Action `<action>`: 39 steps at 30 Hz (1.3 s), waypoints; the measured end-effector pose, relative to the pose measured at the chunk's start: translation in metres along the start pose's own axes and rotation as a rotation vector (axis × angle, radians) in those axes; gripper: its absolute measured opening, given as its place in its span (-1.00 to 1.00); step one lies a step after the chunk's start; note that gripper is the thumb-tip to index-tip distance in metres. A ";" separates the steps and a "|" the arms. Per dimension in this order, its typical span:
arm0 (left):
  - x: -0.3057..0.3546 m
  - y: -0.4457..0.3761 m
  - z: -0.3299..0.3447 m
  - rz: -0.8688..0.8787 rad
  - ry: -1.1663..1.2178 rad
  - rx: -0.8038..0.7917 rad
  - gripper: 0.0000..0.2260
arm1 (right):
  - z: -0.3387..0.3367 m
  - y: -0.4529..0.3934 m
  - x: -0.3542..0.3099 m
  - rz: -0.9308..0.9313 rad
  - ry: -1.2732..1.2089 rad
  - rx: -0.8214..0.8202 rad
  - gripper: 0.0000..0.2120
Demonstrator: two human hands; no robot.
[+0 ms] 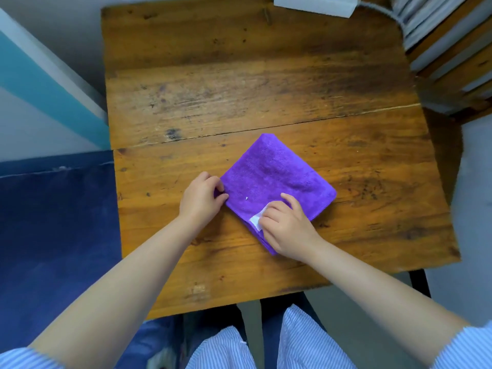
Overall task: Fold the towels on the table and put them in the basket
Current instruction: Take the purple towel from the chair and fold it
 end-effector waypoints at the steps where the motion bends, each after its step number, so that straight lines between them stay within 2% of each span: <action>1: -0.001 0.000 -0.001 -0.017 0.009 0.002 -0.85 | 0.002 0.001 0.008 -0.006 -0.016 -0.048 -0.78; 3: 0.001 0.003 0.000 -0.063 0.028 0.031 -0.79 | 0.003 0.003 0.020 -0.061 -0.052 -0.135 -0.76; 6: 0.001 0.008 0.004 -0.180 0.045 0.076 -0.54 | -0.009 -0.006 0.039 -0.137 -0.186 -0.153 -0.74; 7: 0.001 0.009 0.006 -0.210 0.037 0.074 -0.53 | -0.016 -0.013 0.049 -0.122 -0.221 -0.133 -0.74; 9: 0.004 0.010 0.010 -0.241 -0.037 0.051 -0.66 | -0.030 -0.036 0.073 -0.056 -0.202 -0.051 -0.75; 11: 0.009 0.009 0.011 -0.260 -0.138 0.024 -0.74 | -0.036 -0.065 0.096 0.108 -0.176 -0.049 -0.71; 12: 0.012 0.008 0.012 -0.261 -0.183 0.007 -0.74 | -0.033 -0.077 0.106 0.222 -0.205 -0.131 -0.65; 14: 0.017 0.008 0.012 -0.270 -0.252 -0.009 -0.71 | -0.020 -0.098 0.114 0.365 -0.305 -0.411 -0.53; 16: 0.019 0.008 0.013 -0.298 -0.258 -0.022 -0.71 | -0.010 -0.112 0.110 0.353 -0.357 -0.629 -0.53; 20: 0.018 0.012 0.017 -0.372 -0.162 -0.082 -0.72 | -0.010 -0.122 0.101 0.249 -0.347 -0.820 -0.86; 24: 0.021 0.022 0.009 -0.362 -0.080 -0.118 -0.73 | -0.034 -0.123 0.097 0.129 -0.207 -0.927 -0.77; 27: 0.022 0.045 -0.014 -0.333 -0.021 -0.030 -0.79 | -0.058 -0.121 0.090 0.077 -0.243 -0.902 -0.77; 30: 0.014 0.088 -0.047 -0.317 0.026 0.136 -0.85 | -0.083 -0.122 0.066 0.034 -0.371 -0.791 -0.75; 35: -0.017 0.198 -0.093 -0.351 0.087 0.460 -0.86 | -0.121 -0.122 -0.033 -0.180 -0.568 -0.439 -0.57; 37: -0.034 0.260 -0.103 -0.414 0.111 0.597 -0.88 | -0.135 -0.112 -0.087 -0.291 -0.592 -0.359 -0.67; 38: -0.040 0.272 -0.102 -0.430 0.127 0.629 -0.89 | -0.137 -0.108 -0.098 -0.314 -0.578 -0.335 -0.67; 39: -0.051 0.329 -0.102 -0.489 0.141 0.711 -0.89 | -0.144 -0.095 -0.147 -0.429 -0.564 -0.320 -0.62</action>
Point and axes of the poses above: each hand's wrist, its own y-axis away from the middle knuckle, its own z-axis out of the palm, x = y × z, the point moved 6 cm from there along -y, towards the middle knuckle, and after that the axes turned 4 degrees about -x, right-handed, at the moved point
